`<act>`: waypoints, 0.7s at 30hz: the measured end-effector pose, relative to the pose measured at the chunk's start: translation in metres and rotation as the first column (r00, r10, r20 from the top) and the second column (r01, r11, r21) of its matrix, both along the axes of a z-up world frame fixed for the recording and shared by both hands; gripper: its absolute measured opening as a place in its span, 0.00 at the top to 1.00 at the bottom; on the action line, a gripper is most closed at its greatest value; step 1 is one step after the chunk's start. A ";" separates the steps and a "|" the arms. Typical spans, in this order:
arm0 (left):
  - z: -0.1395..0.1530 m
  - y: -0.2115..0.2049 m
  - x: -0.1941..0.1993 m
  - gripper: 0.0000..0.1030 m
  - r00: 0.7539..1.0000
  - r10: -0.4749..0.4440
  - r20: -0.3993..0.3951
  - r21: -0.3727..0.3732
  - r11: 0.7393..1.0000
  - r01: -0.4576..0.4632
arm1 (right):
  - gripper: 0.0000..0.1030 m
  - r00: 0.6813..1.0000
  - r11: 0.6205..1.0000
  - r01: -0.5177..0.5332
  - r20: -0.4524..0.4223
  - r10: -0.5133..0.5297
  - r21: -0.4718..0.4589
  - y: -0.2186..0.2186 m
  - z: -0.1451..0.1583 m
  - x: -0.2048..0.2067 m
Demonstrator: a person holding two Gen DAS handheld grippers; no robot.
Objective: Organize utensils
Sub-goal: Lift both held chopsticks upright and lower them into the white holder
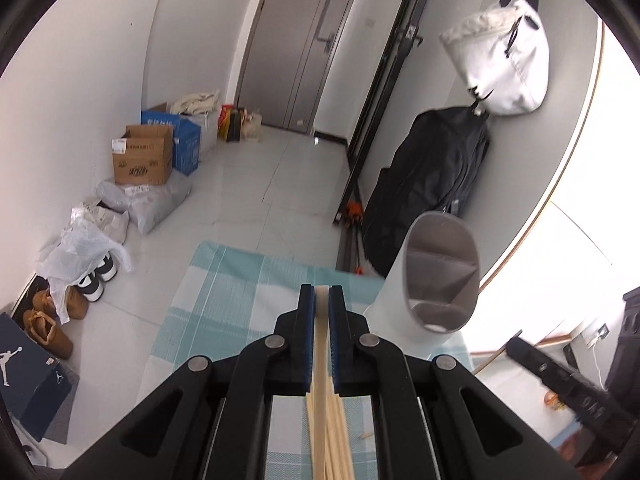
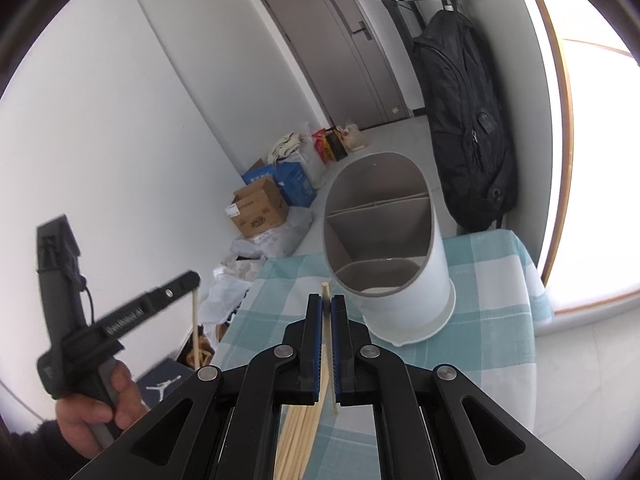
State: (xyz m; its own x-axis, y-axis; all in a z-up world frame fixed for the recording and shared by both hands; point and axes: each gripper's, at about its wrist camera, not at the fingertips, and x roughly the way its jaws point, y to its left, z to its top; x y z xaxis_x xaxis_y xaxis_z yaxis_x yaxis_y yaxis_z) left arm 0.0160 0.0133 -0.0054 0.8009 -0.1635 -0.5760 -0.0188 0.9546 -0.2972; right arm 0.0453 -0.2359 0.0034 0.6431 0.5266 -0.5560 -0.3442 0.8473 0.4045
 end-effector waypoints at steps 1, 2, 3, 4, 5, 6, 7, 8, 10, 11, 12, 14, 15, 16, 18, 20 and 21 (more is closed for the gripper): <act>0.003 -0.001 -0.002 0.97 1.000 0.002 0.021 -0.009 1.000 -0.002 | 0.97 1.000 1.000 0.000 0.006 0.000 -0.005 0.000 0.001 -0.001; 0.004 0.000 -0.002 0.97 0.999 0.001 0.035 -0.011 1.000 -0.001 | 0.97 1.000 1.000 0.002 0.015 -0.002 -0.005 0.000 0.002 -0.002; 0.008 -0.002 -0.003 0.97 0.998 0.007 0.054 -0.008 1.000 -0.007 | 0.96 1.000 1.000 0.002 0.020 -0.002 -0.004 0.000 0.003 -0.003; 0.012 -0.003 -0.005 0.97 0.997 0.005 0.071 -0.009 1.000 -0.004 | 0.96 1.000 1.000 0.002 0.023 -0.002 -0.001 -0.001 0.004 -0.003; 0.015 -0.006 -0.004 0.97 0.996 -0.002 0.088 -0.007 1.000 0.002 | 0.97 1.000 1.000 0.003 0.029 -0.004 0.005 -0.002 0.006 -0.004; 0.019 -0.006 -0.004 0.97 0.995 -0.001 0.099 -0.007 1.000 0.001 | 0.97 0.999 1.000 0.004 0.034 -0.004 0.005 -0.002 0.009 -0.004; 0.022 -0.008 -0.003 0.97 0.994 -0.003 0.107 -0.009 1.000 0.004 | 0.97 0.999 1.000 0.007 0.038 -0.007 0.003 -0.002 0.011 -0.005; 0.024 -0.009 -0.001 0.97 0.994 -0.009 0.112 -0.013 1.000 0.010 | 0.97 0.999 1.000 0.009 0.044 -0.010 0.009 -0.004 0.013 -0.006; 0.030 -0.010 0.004 0.97 0.992 -0.013 0.127 -0.020 1.000 0.015 | 0.96 0.999 1.000 0.012 0.052 -0.013 0.016 -0.006 0.019 -0.007; 0.033 -0.011 0.006 0.97 0.991 -0.015 0.134 -0.025 1.000 0.019 | 0.97 0.998 1.000 0.012 0.054 -0.013 0.017 -0.007 0.021 -0.007; 0.037 -0.012 0.010 0.97 0.990 -0.017 0.137 -0.027 0.999 0.021 | 0.97 0.998 1.000 0.013 0.057 -0.014 0.018 -0.008 0.023 -0.007; 0.045 -0.014 0.015 0.97 0.988 -0.012 0.155 -0.028 0.999 0.017 | 0.96 0.998 1.000 0.019 0.058 -0.020 0.025 -0.011 0.027 -0.007; 0.048 -0.014 0.015 0.97 0.986 -0.013 0.164 -0.031 0.999 0.018 | 0.96 0.998 0.999 0.018 0.055 -0.020 0.033 -0.012 0.029 -0.006; 0.052 -0.015 0.016 0.97 0.985 -0.018 0.173 -0.028 0.999 0.023 | 0.96 0.998 0.999 0.021 0.052 -0.023 0.042 -0.015 0.032 -0.005; 0.060 -0.019 0.020 0.97 0.981 -0.020 0.195 -0.019 1.000 0.024 | 0.96 0.998 0.998 0.025 0.048 -0.028 0.054 -0.019 0.038 -0.003; 0.069 -0.022 0.024 0.97 0.975 -0.028 0.219 -0.013 0.999 0.032 | 0.96 0.998 0.998 0.029 0.052 -0.032 0.057 -0.024 0.048 0.000; 0.073 -0.024 0.027 0.97 0.973 -0.033 0.229 -0.007 0.999 0.035 | 0.96 0.998 0.998 0.029 0.056 -0.032 0.058 -0.027 0.054 0.002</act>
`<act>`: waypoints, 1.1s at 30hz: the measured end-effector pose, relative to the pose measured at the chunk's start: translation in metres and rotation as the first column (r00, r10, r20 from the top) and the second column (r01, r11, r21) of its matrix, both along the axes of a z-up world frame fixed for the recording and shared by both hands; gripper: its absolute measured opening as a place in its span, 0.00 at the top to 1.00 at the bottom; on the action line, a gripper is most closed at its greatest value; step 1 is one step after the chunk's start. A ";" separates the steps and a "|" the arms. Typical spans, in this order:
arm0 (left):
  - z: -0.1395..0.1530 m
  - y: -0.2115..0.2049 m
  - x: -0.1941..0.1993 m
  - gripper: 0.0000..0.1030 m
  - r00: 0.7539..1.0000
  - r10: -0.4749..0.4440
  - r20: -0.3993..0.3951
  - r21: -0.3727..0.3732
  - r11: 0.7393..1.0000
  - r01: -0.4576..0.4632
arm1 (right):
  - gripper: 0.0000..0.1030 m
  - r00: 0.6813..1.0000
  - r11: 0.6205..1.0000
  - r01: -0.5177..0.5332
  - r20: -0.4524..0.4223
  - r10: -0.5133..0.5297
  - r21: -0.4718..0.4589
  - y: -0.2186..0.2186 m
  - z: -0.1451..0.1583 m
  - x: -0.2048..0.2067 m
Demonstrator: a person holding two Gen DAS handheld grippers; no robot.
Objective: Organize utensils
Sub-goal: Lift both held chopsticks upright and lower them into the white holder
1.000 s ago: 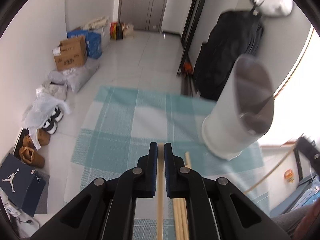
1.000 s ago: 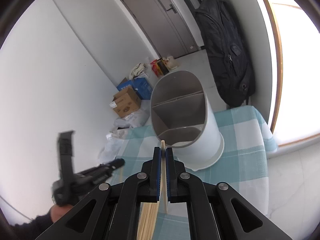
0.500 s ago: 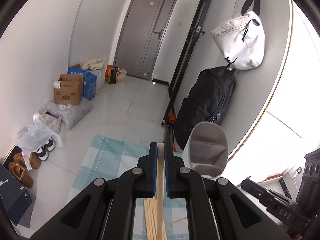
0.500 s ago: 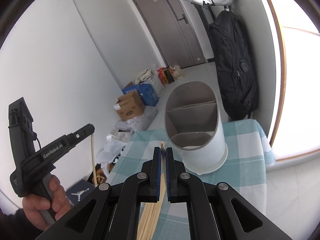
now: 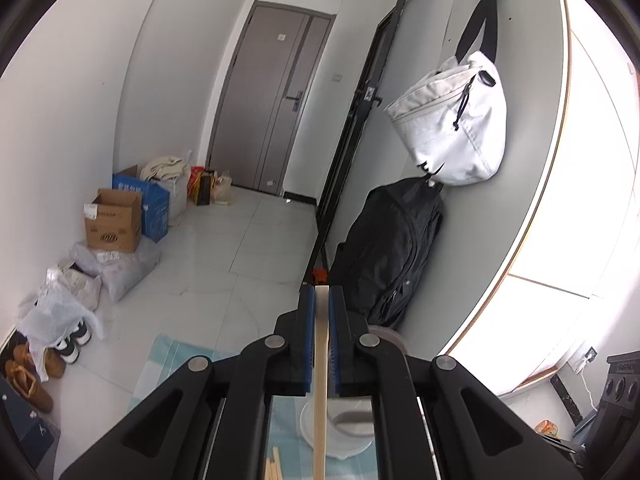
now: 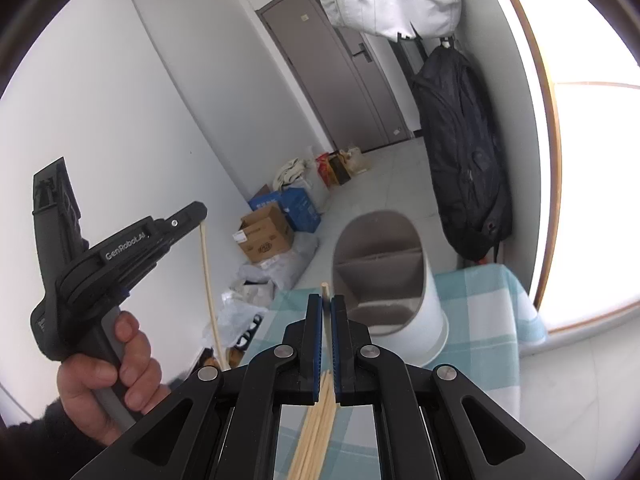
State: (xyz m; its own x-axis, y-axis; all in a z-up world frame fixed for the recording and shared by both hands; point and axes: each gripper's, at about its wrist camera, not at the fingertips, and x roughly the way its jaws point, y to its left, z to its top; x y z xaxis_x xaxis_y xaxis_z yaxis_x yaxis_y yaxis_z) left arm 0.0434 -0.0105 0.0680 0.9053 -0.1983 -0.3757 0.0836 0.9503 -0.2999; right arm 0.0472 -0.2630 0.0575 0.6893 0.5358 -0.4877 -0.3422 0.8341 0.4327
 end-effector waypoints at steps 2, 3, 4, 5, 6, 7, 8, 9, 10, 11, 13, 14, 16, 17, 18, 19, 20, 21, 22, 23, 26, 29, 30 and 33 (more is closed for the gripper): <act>0.008 -0.003 0.008 0.97 1.000 -0.003 0.015 0.009 1.000 0.003 | 0.96 1.000 1.000 0.003 0.004 -0.003 0.005 -0.006 0.013 0.005; 0.013 -0.005 0.015 0.97 1.000 -0.013 0.017 0.006 1.000 0.012 | 0.96 1.000 1.000 0.004 0.007 -0.004 0.010 -0.009 0.019 0.008; 0.013 -0.005 0.017 0.97 1.000 -0.016 0.018 0.004 1.000 0.016 | 0.96 1.000 1.000 0.004 0.009 -0.004 0.016 -0.012 0.026 0.011; 0.016 -0.006 0.023 0.97 1.000 -0.020 0.020 0.001 1.000 0.020 | 0.96 1.000 1.000 0.006 0.012 -0.006 0.024 -0.015 0.036 0.016; 0.018 -0.007 0.029 0.97 0.999 -0.022 0.025 0.000 1.000 0.022 | 0.96 1.000 1.000 0.004 0.014 -0.005 0.028 -0.017 0.043 0.021; 0.020 -0.008 0.036 0.97 0.999 -0.018 0.026 0.004 1.000 0.018 | 0.96 1.000 0.999 0.003 0.019 -0.004 0.033 -0.020 0.051 0.026; 0.021 -0.009 0.042 0.97 1.000 -0.019 0.025 0.001 1.000 0.019 | 0.96 1.000 0.999 0.005 0.024 -0.006 0.035 -0.021 0.057 0.031; 0.023 -0.009 0.050 0.97 0.999 -0.021 0.024 -0.006 1.000 0.021 | 0.96 1.000 0.999 0.007 0.030 -0.008 0.034 -0.022 0.065 0.037; 0.024 -0.010 0.058 0.97 1.000 -0.021 0.021 -0.012 1.000 0.021 | 0.97 0.999 0.999 0.008 0.034 -0.009 0.031 -0.022 0.070 0.041; 0.025 -0.011 0.064 0.97 1.000 -0.020 0.021 -0.016 1.000 0.020 | 0.97 0.999 1.000 0.014 0.043 -0.015 0.026 -0.022 0.077 0.048; 0.025 -0.012 0.077 0.97 1.000 -0.022 0.022 -0.029 0.999 0.022 | 0.96 0.999 1.000 0.018 0.051 -0.019 0.018 -0.022 0.086 0.059; 0.025 -0.012 0.081 0.97 1.000 -0.019 0.023 -0.035 0.999 0.020 | 0.96 0.998 1.000 0.022 0.052 -0.023 0.014 -0.023 0.088 0.064; 0.024 -0.012 0.091 0.97 0.999 -0.018 0.027 -0.051 0.999 0.020 | 0.96 0.998 1.000 0.030 0.054 -0.030 0.010 -0.023 0.091 0.075; 0.024 -0.013 0.096 0.97 0.999 -0.016 0.032 -0.058 0.998 0.018 | 0.96 0.998 0.999 0.038 0.059 -0.038 0.010 -0.023 0.093 0.080; 0.023 -0.015 0.099 0.97 0.999 -0.016 0.045 -0.060 0.998 0.019 | 0.97 0.997 0.999 0.046 0.065 -0.046 0.008 -0.024 0.094 0.086; 0.023 -0.016 0.102 0.97 0.998 -0.015 0.054 -0.057 0.998 0.018 | 0.96 0.996 0.999 0.052 0.070 -0.053 0.013 -0.025 0.096 0.091; 0.021 -0.018 0.105 0.97 0.998 -0.013 0.064 -0.052 0.999 0.016 | 0.96 0.996 0.998 0.058 0.071 -0.059 0.018 -0.026 0.096 0.094; 0.018 -0.019 0.107 0.97 0.997 -0.012 0.073 -0.051 0.999 0.015 | 0.96 0.995 0.998 0.064 0.074 -0.065 0.022 -0.027 0.096 0.097; 0.016 -0.021 0.110 0.97 0.997 -0.014 0.078 -0.053 0.998 0.018 | 0.96 0.994 0.997 0.070 0.076 -0.072 0.023 -0.027 0.095 0.102; 0.014 -0.021 0.112 0.97 0.996 -0.012 0.083 -0.057 0.998 0.017 | 0.96 0.994 0.997 0.073 0.078 -0.075 0.023 -0.028 0.095 0.105; 0.010 -0.017 0.116 0.97 0.996 0.001 0.094 -0.083 0.996 0.007 | 0.97 0.993 0.997 0.079 0.089 -0.080 0.012 -0.025 0.094 0.112; 0.009 -0.019 0.116 0.97 0.990 0.016 0.142 -0.055 0.998 -0.008 | 0.96 0.994 0.998 0.068 0.083 -0.067 -0.003 -0.019 0.089 0.120; 0.008 -0.021 0.117 0.97 0.988 0.019 0.155 -0.042 0.999 -0.012 | 0.96 0.995 0.998 0.067 0.079 -0.066 -0.009 -0.018 0.087 0.122; 0.002 -0.027 0.118 0.97 0.982 0.010 0.186 -0.019 1.000 -0.006 | 0.96 0.996 0.997 0.058 0.072 -0.055 -0.048 -0.009 0.078 0.127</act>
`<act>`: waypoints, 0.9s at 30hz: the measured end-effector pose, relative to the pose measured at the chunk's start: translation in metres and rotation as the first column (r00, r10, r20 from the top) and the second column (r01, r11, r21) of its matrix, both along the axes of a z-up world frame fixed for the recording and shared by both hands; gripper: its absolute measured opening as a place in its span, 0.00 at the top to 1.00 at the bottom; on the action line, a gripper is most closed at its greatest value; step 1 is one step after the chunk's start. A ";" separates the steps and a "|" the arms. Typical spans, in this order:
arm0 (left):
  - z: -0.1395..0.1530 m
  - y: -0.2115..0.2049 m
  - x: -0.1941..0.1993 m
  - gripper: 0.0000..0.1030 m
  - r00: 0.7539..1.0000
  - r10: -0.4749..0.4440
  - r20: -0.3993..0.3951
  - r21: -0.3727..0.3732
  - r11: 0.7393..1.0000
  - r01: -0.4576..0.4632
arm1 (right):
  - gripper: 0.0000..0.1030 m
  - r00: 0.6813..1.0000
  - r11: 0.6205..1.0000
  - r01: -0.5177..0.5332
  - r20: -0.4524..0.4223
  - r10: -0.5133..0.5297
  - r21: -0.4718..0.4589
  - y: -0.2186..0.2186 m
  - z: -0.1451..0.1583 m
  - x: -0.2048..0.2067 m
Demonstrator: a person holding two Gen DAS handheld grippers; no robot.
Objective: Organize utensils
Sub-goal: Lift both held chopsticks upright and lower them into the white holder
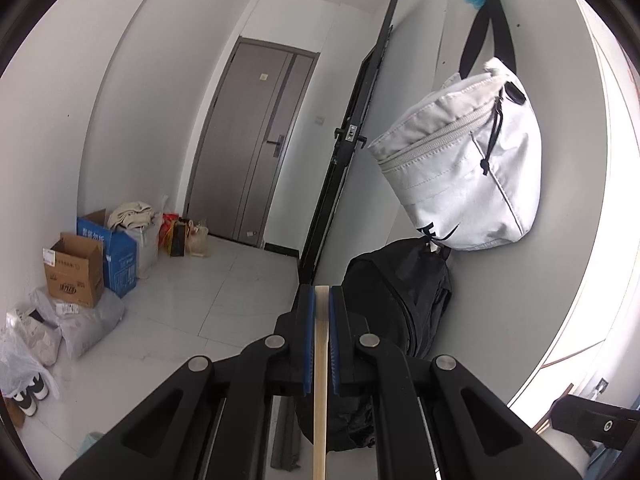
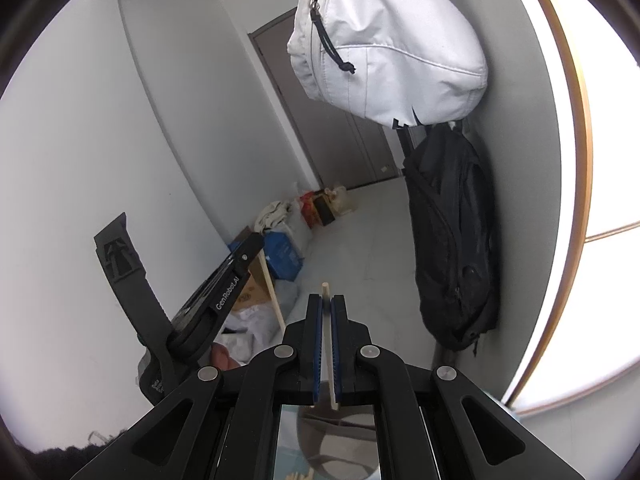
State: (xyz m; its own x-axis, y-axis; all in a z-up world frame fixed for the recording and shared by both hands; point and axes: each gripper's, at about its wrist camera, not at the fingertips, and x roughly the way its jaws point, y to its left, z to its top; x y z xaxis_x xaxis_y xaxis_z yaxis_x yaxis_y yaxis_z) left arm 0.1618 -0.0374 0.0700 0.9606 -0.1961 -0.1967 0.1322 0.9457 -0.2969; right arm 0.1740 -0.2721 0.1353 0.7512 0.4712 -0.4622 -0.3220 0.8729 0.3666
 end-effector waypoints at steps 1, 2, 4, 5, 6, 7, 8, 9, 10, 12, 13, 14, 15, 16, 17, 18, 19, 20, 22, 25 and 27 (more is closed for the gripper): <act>-0.004 -0.002 0.000 0.97 1.000 -0.003 0.000 0.003 1.000 0.003 | 0.96 1.000 1.000 0.000 -0.001 0.000 -0.013 0.002 -0.003 0.001; -0.007 -0.003 0.002 0.97 1.000 -0.003 -0.001 0.003 1.000 0.003 | 0.96 1.000 1.000 -0.001 -0.004 0.001 -0.027 0.005 -0.006 0.003; -0.017 -0.003 0.002 0.97 1.000 -0.002 -0.013 0.003 1.000 0.002 | 0.96 1.000 0.999 -0.007 -0.013 0.006 -0.039 0.009 -0.013 0.006; -0.021 -0.003 0.003 0.97 1.000 -0.003 -0.020 0.004 1.000 0.004 | 0.96 1.000 0.999 -0.012 -0.023 0.011 -0.046 0.012 -0.018 0.008; -0.024 -0.003 0.002 0.97 1.000 -0.007 -0.027 0.004 1.000 0.007 | 0.96 0.999 0.999 -0.018 -0.031 0.017 -0.051 0.014 -0.022 0.009; -0.026 -0.002 0.002 0.97 0.999 -0.016 -0.032 0.000 1.000 0.016 | 0.96 0.999 0.998 -0.021 -0.035 0.019 -0.057 0.016 -0.026 0.011; -0.027 -0.001 -0.001 0.97 1.000 -0.016 -0.024 0.000 1.000 0.016 | 0.96 0.999 0.998 -0.023 -0.043 0.020 -0.065 0.019 -0.031 0.012; -0.026 0.000 -0.005 0.97 1.000 -0.015 -0.014 0.007 1.000 0.015 | 0.96 0.998 0.997 -0.026 -0.052 0.023 -0.068 0.020 -0.034 0.013; -0.025 -0.001 -0.006 0.97 1.000 -0.028 -0.013 0.012 1.000 0.028 | 0.96 0.998 0.998 -0.031 -0.060 0.027 -0.063 0.022 -0.039 0.013; -0.023 0.000 -0.012 0.97 0.998 -0.058 -0.004 0.033 0.998 0.058 | 0.96 0.997 0.997 -0.036 -0.074 0.031 -0.063 0.024 -0.044 0.015; -0.023 0.000 -0.013 0.97 0.997 -0.071 -0.004 0.039 0.997 0.071 | 0.96 0.996 0.997 -0.041 -0.082 0.037 -0.058 0.025 -0.047 0.015; -0.023 0.000 -0.014 0.97 0.996 -0.093 -0.009 0.047 0.995 0.093 | 0.96 0.995 0.997 -0.045 -0.086 0.040 -0.055 0.026 -0.049 0.016; -0.023 0.002 -0.015 0.97 0.993 -0.114 -0.013 0.052 0.992 0.114 | 0.96 0.995 0.997 -0.049 -0.090 0.044 -0.054 0.027 -0.051 0.018; -0.023 0.003 -0.017 0.97 0.992 -0.125 -0.017 0.059 0.990 0.126 | 0.96 0.995 0.997 -0.051 -0.090 0.046 -0.059 0.029 -0.053 0.017; -0.022 0.006 -0.020 0.97 0.990 -0.141 -0.024 0.062 0.988 0.143 | 0.96 0.995 0.997 -0.053 -0.090 0.047 -0.062 0.030 -0.053 0.016; -0.023 0.007 -0.021 0.97 0.989 -0.146 -0.026 0.067 0.987 0.147 | 0.96 0.994 0.996 -0.058 -0.091 0.052 -0.063 0.032 -0.055 0.016; -0.022 0.008 -0.024 0.97 0.989 -0.143 -0.024 0.079 0.986 0.144 | 0.96 0.994 0.996 -0.061 -0.090 0.054 -0.067 0.033 -0.055 0.015; -0.022 0.010 -0.027 0.97 0.988 -0.154 -0.026 0.085 0.984 0.155 | 0.96 0.994 0.995 -0.062 -0.090 0.056 -0.075 0.035 -0.056 0.013; -0.023 0.010 -0.029 0.97 0.986 -0.162 -0.037 0.094 0.982 0.164 | 0.96 0.993 0.994 -0.075 -0.097 0.067 -0.081 0.039 -0.059 0.011; -0.023 0.010 -0.032 0.97 0.978 -0.202 -0.060 0.098 0.973 0.207 | 0.94 0.990 0.992 -0.089 -0.115 0.079 -0.088 0.043 -0.065 0.008; -0.022 0.009 -0.035 0.97 0.969 -0.235 -0.079 0.100 0.965 0.243 | 0.94 0.988 0.991 -0.102 -0.125 0.090 -0.088 0.046 -0.069 0.008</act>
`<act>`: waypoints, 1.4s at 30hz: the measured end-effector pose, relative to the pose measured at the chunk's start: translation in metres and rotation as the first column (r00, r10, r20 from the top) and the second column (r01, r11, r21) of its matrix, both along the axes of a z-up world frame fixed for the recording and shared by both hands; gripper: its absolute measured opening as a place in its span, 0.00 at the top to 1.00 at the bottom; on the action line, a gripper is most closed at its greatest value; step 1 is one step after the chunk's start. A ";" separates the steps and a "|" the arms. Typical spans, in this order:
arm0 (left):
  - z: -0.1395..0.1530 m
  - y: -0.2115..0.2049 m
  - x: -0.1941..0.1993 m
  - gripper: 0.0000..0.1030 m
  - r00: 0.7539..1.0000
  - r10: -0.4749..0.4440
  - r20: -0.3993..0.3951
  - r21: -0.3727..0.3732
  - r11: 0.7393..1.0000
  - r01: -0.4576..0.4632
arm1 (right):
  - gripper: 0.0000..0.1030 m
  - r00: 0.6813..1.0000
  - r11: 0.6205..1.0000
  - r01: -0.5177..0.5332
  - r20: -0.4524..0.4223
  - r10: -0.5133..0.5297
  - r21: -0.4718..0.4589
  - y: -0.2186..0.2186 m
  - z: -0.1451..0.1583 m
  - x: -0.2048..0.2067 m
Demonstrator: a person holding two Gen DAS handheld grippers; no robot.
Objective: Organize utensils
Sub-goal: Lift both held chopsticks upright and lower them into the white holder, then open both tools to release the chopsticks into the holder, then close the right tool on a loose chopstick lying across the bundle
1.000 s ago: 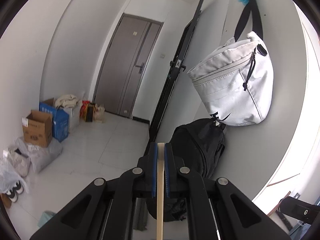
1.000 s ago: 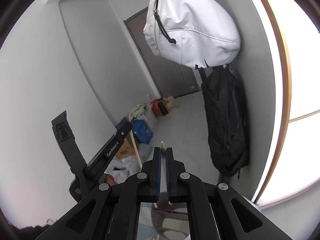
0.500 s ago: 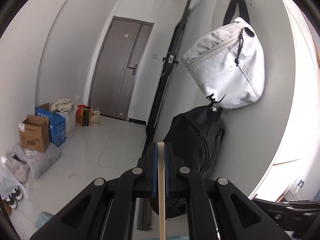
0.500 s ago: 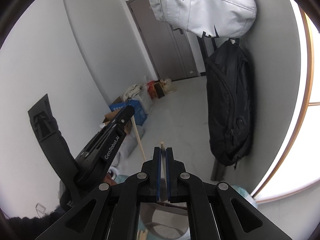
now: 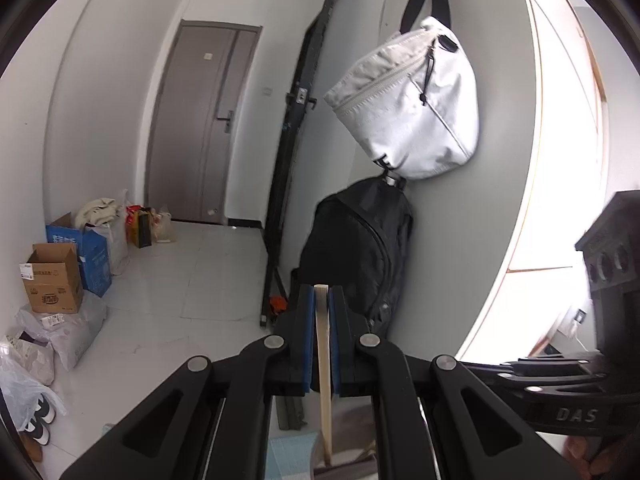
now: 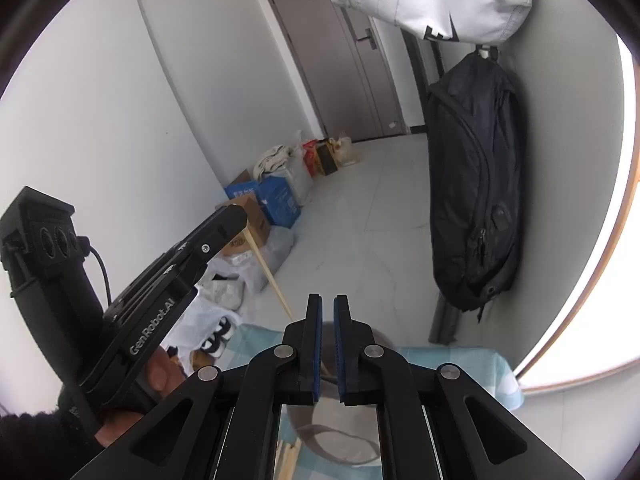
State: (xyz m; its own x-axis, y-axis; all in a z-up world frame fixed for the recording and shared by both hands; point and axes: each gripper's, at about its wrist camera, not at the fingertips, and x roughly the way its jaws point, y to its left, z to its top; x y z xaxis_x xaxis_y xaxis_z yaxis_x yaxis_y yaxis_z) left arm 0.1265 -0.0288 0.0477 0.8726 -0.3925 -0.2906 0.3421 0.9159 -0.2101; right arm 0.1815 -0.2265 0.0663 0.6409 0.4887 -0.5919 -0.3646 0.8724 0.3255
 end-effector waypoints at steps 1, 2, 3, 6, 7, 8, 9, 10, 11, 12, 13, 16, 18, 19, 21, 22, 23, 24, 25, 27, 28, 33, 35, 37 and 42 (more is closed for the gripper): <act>0.000 -0.001 -0.001 0.96 1.000 -0.019 -0.019 0.006 1.000 0.020 | 0.94 1.000 1.000 0.003 -0.003 -0.003 -0.001 0.000 -0.002 -0.001; 0.000 -0.001 0.000 0.96 0.998 -0.044 -0.052 0.014 0.999 0.044 | 0.93 1.000 1.000 0.000 -0.006 0.000 0.006 0.000 -0.003 -0.001; -0.001 -0.001 0.003 0.95 0.993 -0.074 -0.094 0.013 0.997 0.076 | 0.93 1.000 1.000 -0.002 -0.012 0.003 0.022 -0.002 -0.003 -0.003; -0.001 0.001 0.008 0.71 0.972 -0.110 -0.206 0.019 0.993 0.117 | 0.93 1.000 0.997 0.016 -0.027 -0.014 0.081 -0.013 -0.001 -0.009; 0.001 0.003 0.004 0.65 0.974 -0.100 -0.203 0.020 0.994 0.106 | 0.91 1.000 0.995 0.022 -0.024 -0.020 0.093 -0.015 0.001 -0.013; 0.004 0.006 -0.002 0.60 0.978 -0.080 -0.194 0.027 0.996 0.087 | 0.84 0.999 0.994 0.035 -0.016 -0.034 0.103 -0.020 0.004 -0.018; 0.006 0.009 -0.006 0.53 0.979 -0.068 -0.193 0.028 0.997 0.075 | 0.80 0.999 0.993 0.047 -0.006 -0.046 0.110 -0.023 0.007 -0.024; 0.008 0.012 -0.010 0.51 0.980 -0.058 -0.191 0.021 0.998 0.063 | 0.68 0.998 0.991 0.063 0.008 -0.065 0.118 -0.028 0.011 -0.031; 0.011 0.015 -0.014 0.51 0.981 -0.049 -0.190 0.011 0.999 0.052 | 0.54 0.996 0.988 0.081 0.021 -0.085 0.129 -0.034 0.014 -0.038; 0.015 0.018 -0.019 0.50 0.980 -0.032 -0.196 0.006 0.999 0.034 | 0.50 0.994 0.985 0.096 0.030 -0.101 0.144 -0.039 0.016 -0.046; 0.016 0.022 -0.021 0.46 0.980 -0.018 -0.198 0.007 1.000 0.020 | 0.49 0.993 0.983 0.102 0.036 -0.108 0.155 -0.042 0.018 -0.052; 0.024 0.029 -0.032 0.40 0.981 0.036 -0.190 0.003 0.999 -0.036 | 0.48 0.992 0.981 0.116 0.036 -0.123 0.157 -0.048 0.022 -0.068; 0.030 0.033 -0.040 0.39 0.980 0.059 -0.188 -0.009 0.998 -0.062 | 0.45 0.992 0.981 0.115 0.043 -0.123 0.156 -0.048 0.026 -0.079; 0.032 0.034 -0.044 0.39 0.980 0.072 -0.186 -0.017 0.997 -0.076 | 0.45 0.991 0.981 0.114 0.050 -0.123 0.155 -0.048 0.029 -0.084; 0.036 0.036 -0.052 0.38 0.980 0.099 -0.173 -0.018 0.994 -0.104 | 0.43 0.990 0.982 0.111 0.071 -0.123 0.152 -0.047 0.035 -0.096; 0.038 0.036 -0.056 0.37 0.979 0.119 -0.165 -0.012 0.992 -0.123 | 0.42 0.990 0.983 0.109 0.076 -0.121 0.151 -0.046 0.038 -0.099; 0.040 0.037 -0.059 0.35 0.979 0.125 -0.161 -0.013 0.992 -0.129 | 0.41 0.989 0.983 0.106 0.084 -0.119 0.147 -0.045 0.041 -0.103; 0.041 0.037 -0.062 0.35 0.979 0.130 -0.157 -0.018 0.991 -0.134 | 0.41 0.989 0.985 0.102 0.094 -0.116 0.141 -0.043 0.043 -0.108; 0.042 0.038 -0.065 0.34 0.979 0.136 -0.153 -0.028 0.990 -0.142 | 0.40 0.988 0.986 0.100 0.103 -0.114 0.136 -0.043 0.045 -0.112; 0.043 0.041 -0.070 0.34 0.978 0.153 -0.139 -0.046 0.986 -0.160 | 0.39 0.986 0.988 0.091 0.128 -0.107 0.128 -0.041 0.048 -0.125; 0.043 0.042 -0.072 0.34 0.978 0.164 -0.128 -0.048 0.984 -0.171 | 0.39 0.985 0.988 0.091 0.134 -0.107 0.123 -0.040 0.048 -0.130; 0.036 0.040 -0.070 0.34 0.974 0.179 -0.136 -0.043 0.981 -0.187 | 0.39 0.987 0.989 0.085 0.125 -0.100 0.118 -0.036 0.042 -0.142; 0.034 0.042 -0.072 0.34 0.972 0.193 -0.137 -0.037 0.979 -0.200 | 0.38 0.991 0.990 0.072 0.103 -0.085 0.121 -0.033 0.036 -0.143; 0.031 0.045 -0.071 0.34 0.968 0.197 -0.156 -0.036 0.978 -0.205 | 0.37 0.998 0.992 0.035 0.049 -0.041 0.120 -0.028 0.027 -0.141; 0.025 0.053 -0.071 0.34 0.960 0.218 -0.174 -0.038 0.973 -0.227 | 0.33 0.971 0.992 -0.060 -0.222 0.083 0.109 0.001 -0.038 -0.129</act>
